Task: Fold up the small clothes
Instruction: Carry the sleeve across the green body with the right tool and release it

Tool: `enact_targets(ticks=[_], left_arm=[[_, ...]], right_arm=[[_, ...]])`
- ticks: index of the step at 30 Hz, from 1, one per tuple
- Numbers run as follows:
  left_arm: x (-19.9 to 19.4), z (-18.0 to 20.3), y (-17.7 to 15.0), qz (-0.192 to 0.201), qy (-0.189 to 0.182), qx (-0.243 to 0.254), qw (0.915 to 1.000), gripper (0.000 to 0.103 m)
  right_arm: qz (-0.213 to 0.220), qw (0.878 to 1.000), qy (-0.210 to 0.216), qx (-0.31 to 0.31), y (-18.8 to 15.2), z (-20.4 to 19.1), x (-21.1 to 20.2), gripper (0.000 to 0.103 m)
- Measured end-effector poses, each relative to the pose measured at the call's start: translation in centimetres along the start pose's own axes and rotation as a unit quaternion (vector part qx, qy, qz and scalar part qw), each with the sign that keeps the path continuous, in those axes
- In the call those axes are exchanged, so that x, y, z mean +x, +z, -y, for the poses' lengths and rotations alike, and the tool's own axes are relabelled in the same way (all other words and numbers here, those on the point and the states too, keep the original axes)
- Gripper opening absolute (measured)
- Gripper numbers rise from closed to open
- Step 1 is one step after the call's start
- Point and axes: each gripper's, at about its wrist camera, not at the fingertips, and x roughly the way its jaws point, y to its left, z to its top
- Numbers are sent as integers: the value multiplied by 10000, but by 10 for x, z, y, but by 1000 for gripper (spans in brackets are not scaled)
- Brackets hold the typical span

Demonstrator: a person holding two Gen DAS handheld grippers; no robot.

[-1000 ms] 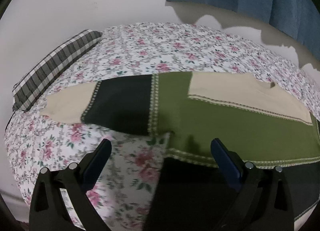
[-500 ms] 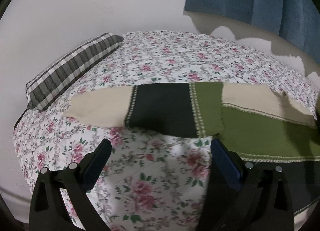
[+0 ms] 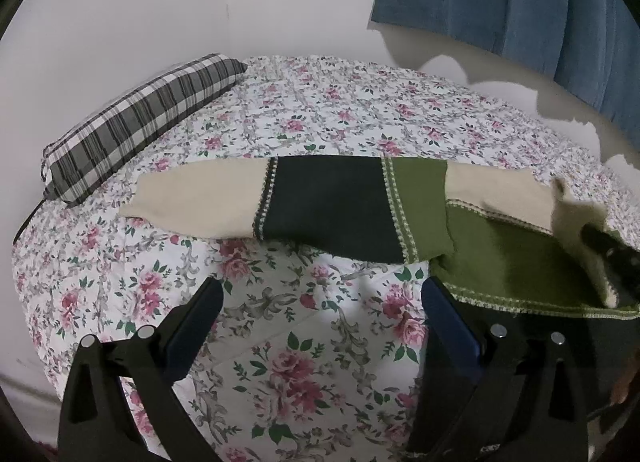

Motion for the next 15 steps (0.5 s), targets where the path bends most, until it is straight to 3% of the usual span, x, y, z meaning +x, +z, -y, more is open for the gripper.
enact_targets(ticks=[13,15], left_arm=[[6,9,-5,-127,-67,119,9998,99],[7,11,-6,-146,-65,134,9998,99]], right_arm=[[-1154,9919,137,-503,-34,-26,49,8],[-1361,9890,192,-546,-38,-30,55,12]])
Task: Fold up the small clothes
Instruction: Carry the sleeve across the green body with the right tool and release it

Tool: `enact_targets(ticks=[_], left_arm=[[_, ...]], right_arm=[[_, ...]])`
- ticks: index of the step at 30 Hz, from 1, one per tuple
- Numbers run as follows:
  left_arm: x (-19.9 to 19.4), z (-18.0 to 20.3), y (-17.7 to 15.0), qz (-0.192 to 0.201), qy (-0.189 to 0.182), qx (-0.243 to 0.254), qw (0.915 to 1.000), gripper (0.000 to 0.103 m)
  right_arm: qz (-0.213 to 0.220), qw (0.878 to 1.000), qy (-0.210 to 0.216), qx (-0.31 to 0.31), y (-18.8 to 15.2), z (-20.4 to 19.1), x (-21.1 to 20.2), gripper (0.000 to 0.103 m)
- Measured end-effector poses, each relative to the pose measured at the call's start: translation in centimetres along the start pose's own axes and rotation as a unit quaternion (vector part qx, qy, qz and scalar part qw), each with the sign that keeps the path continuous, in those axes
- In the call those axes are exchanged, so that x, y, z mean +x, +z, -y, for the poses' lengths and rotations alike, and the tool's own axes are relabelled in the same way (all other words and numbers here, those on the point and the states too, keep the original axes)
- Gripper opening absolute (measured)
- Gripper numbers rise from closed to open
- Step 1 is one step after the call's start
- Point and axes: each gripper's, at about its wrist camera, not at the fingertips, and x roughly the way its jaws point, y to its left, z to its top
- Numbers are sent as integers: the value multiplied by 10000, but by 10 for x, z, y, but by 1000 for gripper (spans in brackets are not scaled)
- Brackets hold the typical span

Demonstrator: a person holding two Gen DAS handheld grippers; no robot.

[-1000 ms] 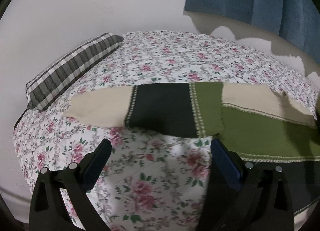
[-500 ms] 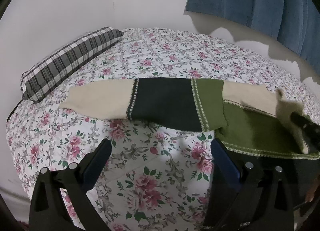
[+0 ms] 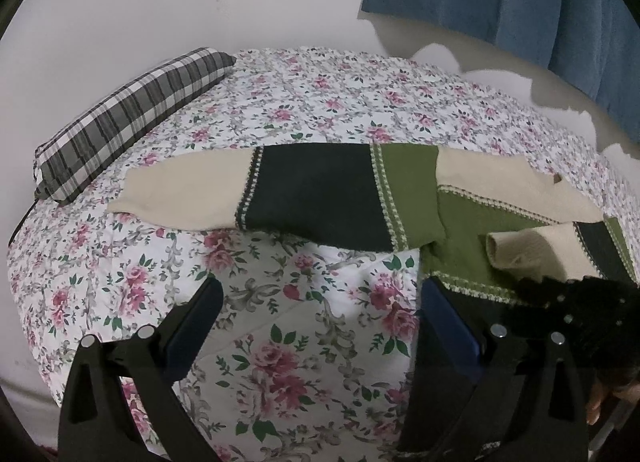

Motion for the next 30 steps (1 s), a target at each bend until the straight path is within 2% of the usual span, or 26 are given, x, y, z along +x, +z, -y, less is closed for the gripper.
enact_targets(ticks=[3,6,8,10,11,12,13,15,19,20,25,27,28,29,30], left_arm=[[2,4,-1,-36,-21,31,10000,99],[4,9,-2,-80,-63,117,9999,99],[4,14,-2,-78,-87,191,9997,99],[4,17,-2,-67,-106,246,9996,99],[4,19,-1,-63,-115,262,9996,99],[4,21,-1,-61,-129,263,9996,99],[5,23,0,-60,-146,258,9995,99],[6,29,2,-71,-183,259,9995,99],[9,42,4,-136,-208,322,9992,99],[9,45,4,-139,-195,349,9991,99],[11,56,4,-181,-155,436,9988,99],[10,60,5,-188,-153,468,9986,99],[10,62,5,-188,-158,488,9985,99],[10,65,5,-191,-164,511,9984,99],[10,67,6,-194,-181,530,9982,99]], right_arm=[[-150,9997,167,-20,-4,-3,5,22],[-132,9972,717,142,-5,3,-10,24],[23,9921,1187,398,-4,21,-35,25],[327,9885,1303,693,-8,54,-71,31],[493,9876,1215,862,-12,76,-89,34],[620,9868,1093,1019,-16,95,-103,42],[780,9854,838,1260,-22,124,-120,50],[951,9781,78,1848,-36,189,-143,54],[748,9547,-1095,2664,-59,279,-139,54],[724,9512,-1108,2788,-63,293,-135,54],[684,9480,-407,3083,-63,329,-112,54],[531,9458,-46,3204,-61,340,-98,52],[478,9427,37,3301,-61,347,-94,48],[471,9398,159,3381,-62,353,-90,25],[465,9389,293,3398,-64,355,-87,15]])
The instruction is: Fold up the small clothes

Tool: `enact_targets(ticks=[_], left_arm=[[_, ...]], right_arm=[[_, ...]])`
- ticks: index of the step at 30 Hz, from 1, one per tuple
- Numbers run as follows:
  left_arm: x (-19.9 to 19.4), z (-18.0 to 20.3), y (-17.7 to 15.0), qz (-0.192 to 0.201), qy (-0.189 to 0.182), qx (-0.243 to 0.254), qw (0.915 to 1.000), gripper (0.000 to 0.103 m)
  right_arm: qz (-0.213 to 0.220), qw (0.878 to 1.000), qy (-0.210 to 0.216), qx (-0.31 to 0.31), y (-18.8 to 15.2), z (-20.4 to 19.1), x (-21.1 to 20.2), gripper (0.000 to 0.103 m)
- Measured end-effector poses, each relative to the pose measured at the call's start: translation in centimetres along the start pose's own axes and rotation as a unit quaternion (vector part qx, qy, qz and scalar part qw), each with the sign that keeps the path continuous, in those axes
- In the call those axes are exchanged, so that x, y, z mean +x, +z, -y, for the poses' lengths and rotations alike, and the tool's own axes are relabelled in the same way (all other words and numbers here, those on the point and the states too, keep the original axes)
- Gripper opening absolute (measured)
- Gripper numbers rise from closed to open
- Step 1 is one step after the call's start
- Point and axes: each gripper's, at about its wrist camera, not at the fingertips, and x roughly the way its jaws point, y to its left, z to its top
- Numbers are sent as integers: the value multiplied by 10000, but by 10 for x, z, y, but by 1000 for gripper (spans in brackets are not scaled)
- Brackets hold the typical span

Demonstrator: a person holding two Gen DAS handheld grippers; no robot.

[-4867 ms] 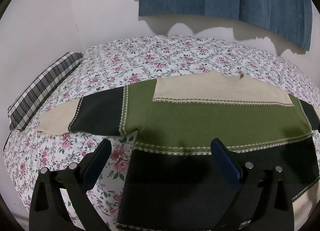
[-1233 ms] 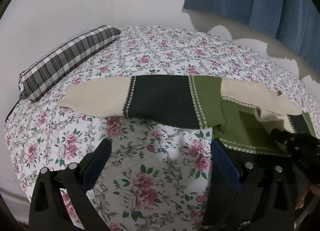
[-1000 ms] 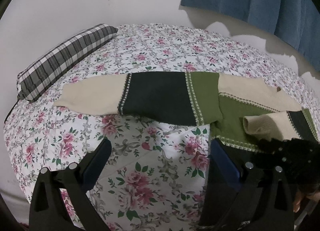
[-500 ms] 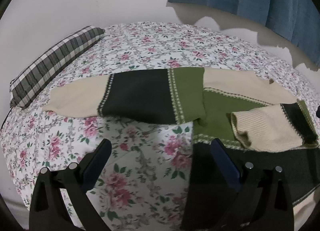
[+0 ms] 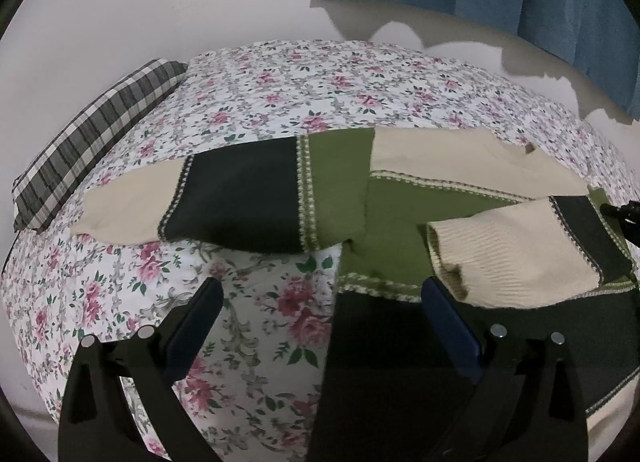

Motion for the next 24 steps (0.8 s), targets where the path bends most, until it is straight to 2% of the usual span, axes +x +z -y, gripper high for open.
enact_targets(ticks=[2,5,9,11,14,16,17,18,20,24], left_arm=[[-1,3,1,-2,-38,17,10000,99],[1,8,2,-31,-104,41,9999,99],[2,14,2,-41,-127,105,9999,99],[3,15,2,-54,-133,123,9998,99],[4,16,2,-48,-132,116,9998,99],[4,15,2,-55,-140,115,9998,99],[4,15,2,-55,-154,120,9998,99],[3,15,2,-44,-163,128,9998,99],[2,16,2,-21,-166,148,9997,99],[1,18,1,3,-199,149,9997,99]], right_arm=[[-20,9994,277,195,5,10,-3,13],[27,9990,354,289,11,24,-9,11],[244,9941,517,926,12,67,-14,0],[267,9905,750,1121,9,80,-14,0],[426,9894,812,1127,5,74,-30,1],[447,9871,1028,1144,-2,68,-40,4],[409,9873,1069,1104,-5,63,-44,10],[340,9878,1104,1042,-10,57,-48,25],[201,9899,1057,925,-24,45,-56,47],[-103,9942,885,610,-50,23,-56,46]])
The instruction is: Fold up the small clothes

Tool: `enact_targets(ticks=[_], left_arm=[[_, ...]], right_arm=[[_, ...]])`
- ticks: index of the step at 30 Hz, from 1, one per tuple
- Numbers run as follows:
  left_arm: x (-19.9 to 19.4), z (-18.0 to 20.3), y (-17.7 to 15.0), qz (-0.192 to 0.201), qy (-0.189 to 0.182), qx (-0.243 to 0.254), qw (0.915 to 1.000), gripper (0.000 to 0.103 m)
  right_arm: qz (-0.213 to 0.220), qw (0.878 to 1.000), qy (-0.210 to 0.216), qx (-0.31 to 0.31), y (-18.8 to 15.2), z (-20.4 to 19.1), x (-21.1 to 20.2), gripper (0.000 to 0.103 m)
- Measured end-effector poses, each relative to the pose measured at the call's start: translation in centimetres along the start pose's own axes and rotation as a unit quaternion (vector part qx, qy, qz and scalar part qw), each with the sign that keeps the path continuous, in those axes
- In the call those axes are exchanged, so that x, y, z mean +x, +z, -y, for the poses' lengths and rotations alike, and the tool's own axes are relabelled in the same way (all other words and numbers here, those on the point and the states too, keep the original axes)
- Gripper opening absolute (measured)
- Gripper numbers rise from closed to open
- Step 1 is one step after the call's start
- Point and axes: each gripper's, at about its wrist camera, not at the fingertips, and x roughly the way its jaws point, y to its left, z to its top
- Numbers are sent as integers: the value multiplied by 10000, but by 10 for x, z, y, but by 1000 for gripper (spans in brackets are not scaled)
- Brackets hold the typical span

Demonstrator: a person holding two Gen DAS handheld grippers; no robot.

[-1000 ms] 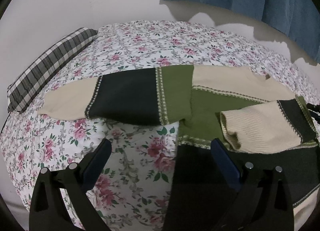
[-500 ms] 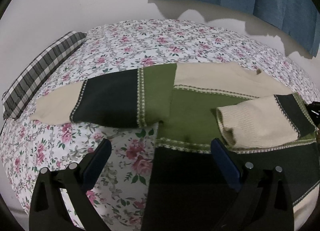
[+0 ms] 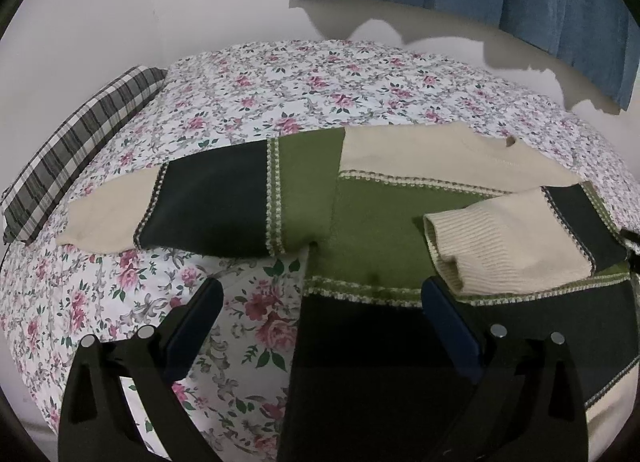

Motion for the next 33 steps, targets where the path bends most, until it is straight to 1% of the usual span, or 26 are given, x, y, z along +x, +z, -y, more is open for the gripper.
enact_targets(ticks=[2,3,4,6,9,10,11,14,16,19,21,23,26,28,29,31,33], left_arm=[[0,0,0,4,6,-9,10000,99],[1,-1,0,3,14,-21,10000,99],[1,-2,-1,2,10,-40,10000,99],[2,-7,-1,-22,14,-140,9999,99],[5,-18,-2,-49,84,-313,9995,99],[4,-22,-3,-23,99,-341,9994,99],[3,-25,-4,38,116,-337,9994,99],[1,-33,-6,83,207,-235,9995,99],[3,-41,-6,-4,206,-324,9993,99],[6,-64,-9,-174,47,-685,9975,99],[7,-84,-12,-224,-136,-985,9948,99],[8,-105,-14,-285,-244,-1189,9922,99],[12,-138,-17,-321,-366,-1416,9887,99],[16,-162,-18,-357,-489,-1616,9850,99],[18,-181,-19,-345,-583,-1793,9815,99],[20,-203,-21,-309,-518,-2036,9772,99],[21,-230,-23,-186,-520,-2268,9724,99]], right_arm=[[-154,9989,-387,-216,-10,-6,6,23],[-211,9977,-579,-300,-12,-6,10,19],[-201,9971,-659,-319,-13,-5,12,18],[-152,9978,-599,-245,-15,-1,14,18],[-141,9982,-530,-239,-16,-2,6,20],[-133,9981,-559,-223,-14,-2,3,20],[-60,9977,-637,-232,-16,-1,-10,20],[487,9930,-951,-506,-10,-26,-28,22],[549,9933,-759,-675,-8,-48,-27,27],[385,9939,-476,-919,-8,-76,-7,32],[113,9947,-350,-961,-13,-85,16,33],[-149,9943,-408,-974,-21,-89,38,34],[-538,9928,-591,-892,-33,-77,70,34],[-400,9950,-417,-809,-36,-69,71,35],[-374,9962,-318,-723,-36,-66,69,35],[-362,9972,-226,-617,-36,-64,67,35],[-367,9975,-208,-568,-38,-59,63,35]])
